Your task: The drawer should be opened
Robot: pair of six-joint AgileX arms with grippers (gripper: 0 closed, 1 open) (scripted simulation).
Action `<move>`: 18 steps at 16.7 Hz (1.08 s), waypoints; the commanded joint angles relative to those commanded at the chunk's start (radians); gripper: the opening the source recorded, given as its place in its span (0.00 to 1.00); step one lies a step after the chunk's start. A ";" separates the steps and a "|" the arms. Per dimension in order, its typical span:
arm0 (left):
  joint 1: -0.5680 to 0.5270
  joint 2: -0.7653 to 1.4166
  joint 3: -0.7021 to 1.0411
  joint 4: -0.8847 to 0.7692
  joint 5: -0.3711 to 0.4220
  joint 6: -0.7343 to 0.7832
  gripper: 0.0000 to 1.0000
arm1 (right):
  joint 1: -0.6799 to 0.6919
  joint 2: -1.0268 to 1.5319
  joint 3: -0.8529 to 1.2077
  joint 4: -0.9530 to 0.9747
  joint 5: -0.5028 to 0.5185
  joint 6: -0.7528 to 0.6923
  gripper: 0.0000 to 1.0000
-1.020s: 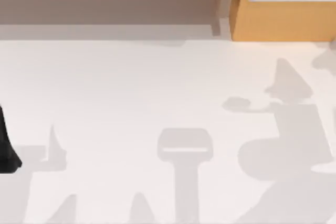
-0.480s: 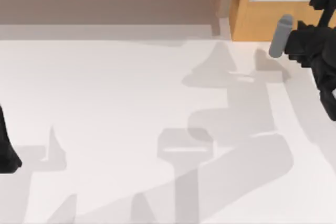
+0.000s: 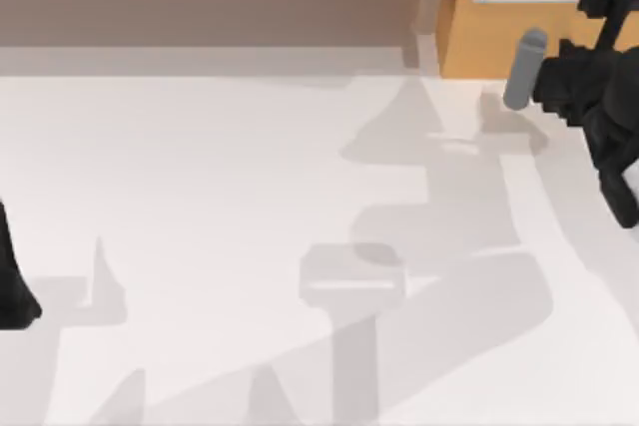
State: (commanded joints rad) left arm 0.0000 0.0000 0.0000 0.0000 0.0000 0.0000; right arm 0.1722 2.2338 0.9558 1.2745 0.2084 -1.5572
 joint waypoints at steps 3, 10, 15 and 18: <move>0.000 0.000 0.000 0.000 0.000 0.000 1.00 | -0.005 0.028 0.061 -0.032 -0.005 -0.001 1.00; 0.000 0.000 0.000 0.000 0.000 0.000 1.00 | -0.008 0.049 0.105 -0.055 -0.008 -0.001 0.92; 0.000 0.000 0.000 0.000 0.000 0.000 1.00 | -0.008 0.049 0.105 -0.055 -0.008 -0.001 0.55; 0.000 0.000 0.000 0.000 0.000 0.000 1.00 | -0.008 0.049 0.105 -0.055 -0.008 -0.001 0.32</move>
State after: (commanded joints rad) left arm 0.0000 0.0000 0.0000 0.0000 0.0000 0.0000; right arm 0.1639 2.2825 1.0612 1.2192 0.2002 -1.5584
